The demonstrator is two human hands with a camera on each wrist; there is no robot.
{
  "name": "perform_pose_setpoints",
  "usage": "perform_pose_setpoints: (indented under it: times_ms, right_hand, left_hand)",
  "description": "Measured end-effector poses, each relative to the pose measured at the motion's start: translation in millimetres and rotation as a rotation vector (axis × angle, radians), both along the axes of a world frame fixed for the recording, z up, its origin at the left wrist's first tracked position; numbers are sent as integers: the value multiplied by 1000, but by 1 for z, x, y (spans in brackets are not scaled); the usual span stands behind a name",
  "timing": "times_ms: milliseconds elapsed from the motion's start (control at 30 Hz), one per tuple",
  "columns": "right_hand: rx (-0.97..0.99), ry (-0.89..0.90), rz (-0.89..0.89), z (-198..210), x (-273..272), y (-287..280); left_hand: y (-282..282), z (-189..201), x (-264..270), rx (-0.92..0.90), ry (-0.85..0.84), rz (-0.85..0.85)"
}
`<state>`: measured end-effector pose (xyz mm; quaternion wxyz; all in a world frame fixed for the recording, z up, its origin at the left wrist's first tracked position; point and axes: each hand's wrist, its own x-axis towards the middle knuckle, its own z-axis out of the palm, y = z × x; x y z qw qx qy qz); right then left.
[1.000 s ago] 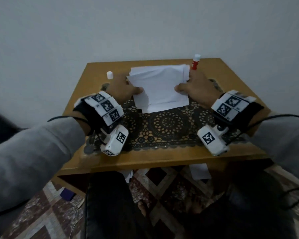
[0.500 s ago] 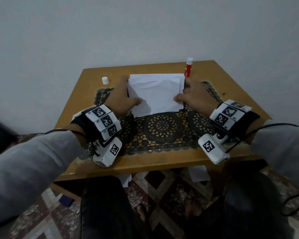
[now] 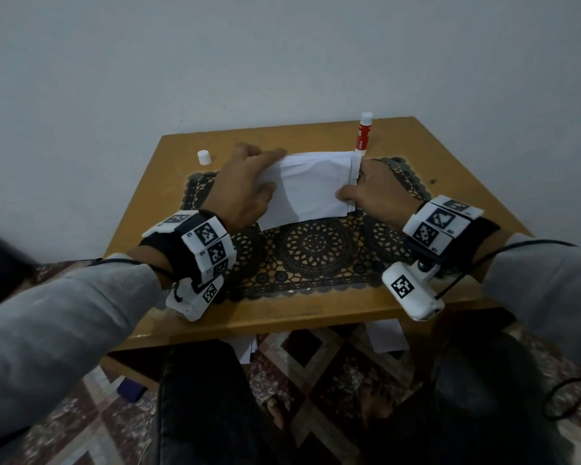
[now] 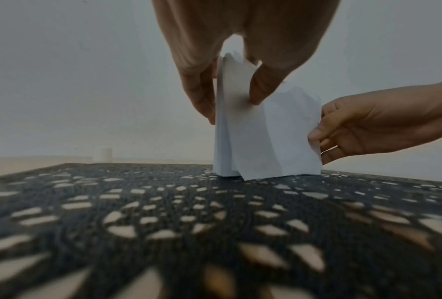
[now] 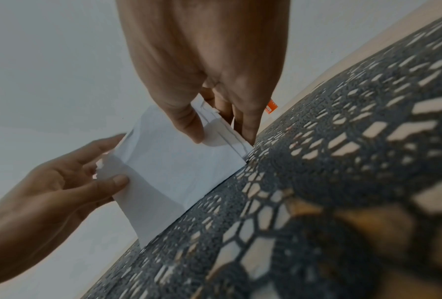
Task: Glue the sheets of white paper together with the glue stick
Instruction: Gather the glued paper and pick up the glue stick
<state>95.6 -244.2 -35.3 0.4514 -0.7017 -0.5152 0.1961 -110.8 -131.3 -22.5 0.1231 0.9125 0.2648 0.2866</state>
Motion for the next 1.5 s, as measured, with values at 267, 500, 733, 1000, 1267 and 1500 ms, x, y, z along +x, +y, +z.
perform_pose_setpoints:
  times_ms: [267, 500, 733, 1000, 1267, 1500]
  right_hand:
    - [-66, -64, -19, -3, 4, 3]
    - [-165, -132, 18, -5, 6, 7]
    - [-352, -64, 32, 0, 0, 19]
    - [-411, 159, -23, 12, 18, 43]
    - [-529, -107, -133, 19, 20, 76]
    - [-531, -355, -136, 7, 10, 78]
  left_hand:
    - [-10, 2, -1, -41, 112, 16]
    - [7, 3, 3, -597, -16, 202]
    - [18, 2, 30, -711, 119, 260]
    - [45, 7, 30, -547, 311, 397]
    - [67, 7, 40, -507, 265, 466]
    - [69, -5, 40, -403, 385, 333]
